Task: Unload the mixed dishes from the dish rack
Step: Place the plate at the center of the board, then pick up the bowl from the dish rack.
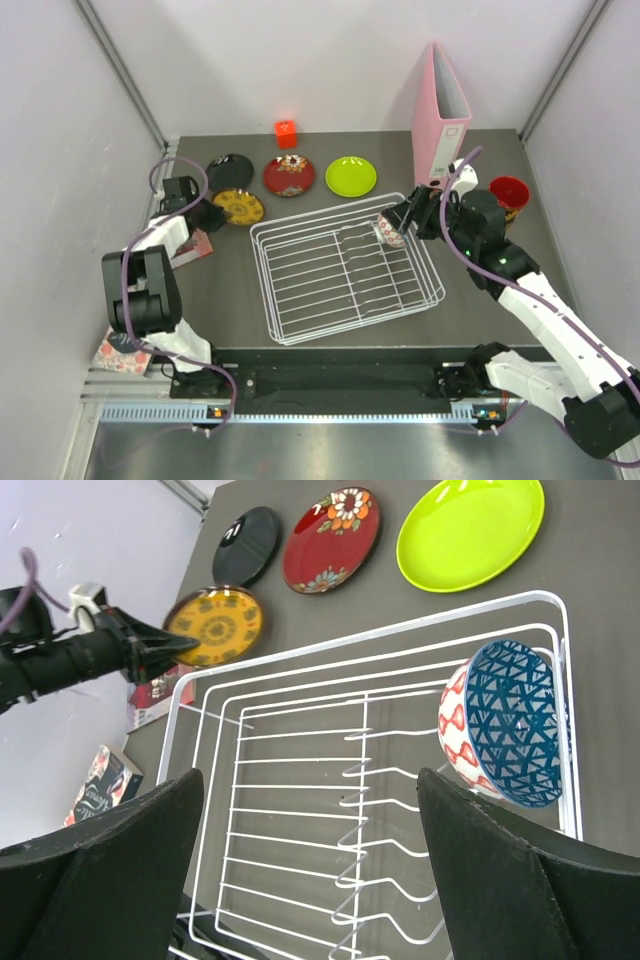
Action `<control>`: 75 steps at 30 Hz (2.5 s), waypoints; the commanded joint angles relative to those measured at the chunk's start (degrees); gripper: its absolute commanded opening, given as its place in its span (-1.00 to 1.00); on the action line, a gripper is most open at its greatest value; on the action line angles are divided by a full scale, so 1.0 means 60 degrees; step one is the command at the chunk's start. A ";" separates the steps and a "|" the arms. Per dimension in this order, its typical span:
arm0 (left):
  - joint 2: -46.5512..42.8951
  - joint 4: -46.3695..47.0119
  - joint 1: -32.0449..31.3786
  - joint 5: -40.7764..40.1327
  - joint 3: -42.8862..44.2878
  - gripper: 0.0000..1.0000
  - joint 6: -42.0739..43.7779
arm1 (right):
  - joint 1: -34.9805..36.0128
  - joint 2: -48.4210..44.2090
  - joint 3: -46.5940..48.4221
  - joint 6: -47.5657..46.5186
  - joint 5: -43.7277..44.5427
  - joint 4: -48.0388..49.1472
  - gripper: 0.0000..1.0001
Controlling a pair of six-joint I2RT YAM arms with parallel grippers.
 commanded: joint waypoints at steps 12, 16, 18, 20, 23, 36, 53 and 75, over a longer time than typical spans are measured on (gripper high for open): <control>0.1911 -0.1996 0.0003 -0.0970 0.2258 -0.58 0.0617 | 0.0047 -0.0144 -0.0104 -0.0151 -0.0056 0.0282 0.72; 0.2073 -0.3314 0.0003 -0.1674 0.2700 -0.39 0.1129 | 0.0032 -0.0086 -0.0104 -0.0151 -0.0056 0.0267 0.72; 0.2014 -0.3434 0.0018 -0.1821 0.2628 -0.35 0.1349 | 0.0032 -0.0042 -0.0104 -0.0151 -0.0056 0.0296 0.72; 0.2014 -0.3653 0.0018 -0.1880 0.2598 -0.31 0.1481 | 0.0032 0.0031 -0.0090 -0.0151 -0.0070 0.0340 0.72; 0.2029 -0.3975 0.0018 -0.1822 0.2598 -0.27 0.1569 | 0.0032 0.0105 -0.0090 -0.0122 -0.0143 0.0369 0.72; -0.0268 -0.4665 0.0135 -0.2331 0.1572 -0.22 0.1483 | 0.0032 0.0310 -0.0105 -0.0005 -0.0290 0.0619 0.72; -0.3935 -0.1955 -0.4931 -0.3535 0.2364 0.98 0.1570 | 0.0032 -0.0027 0.0336 -0.0708 0.1803 -0.0348 0.73; -0.3242 -0.1297 -1.0280 -0.6407 0.0944 0.98 0.1276 | 0.0135 0.2491 0.0569 -0.2187 0.0972 -0.0100 -0.02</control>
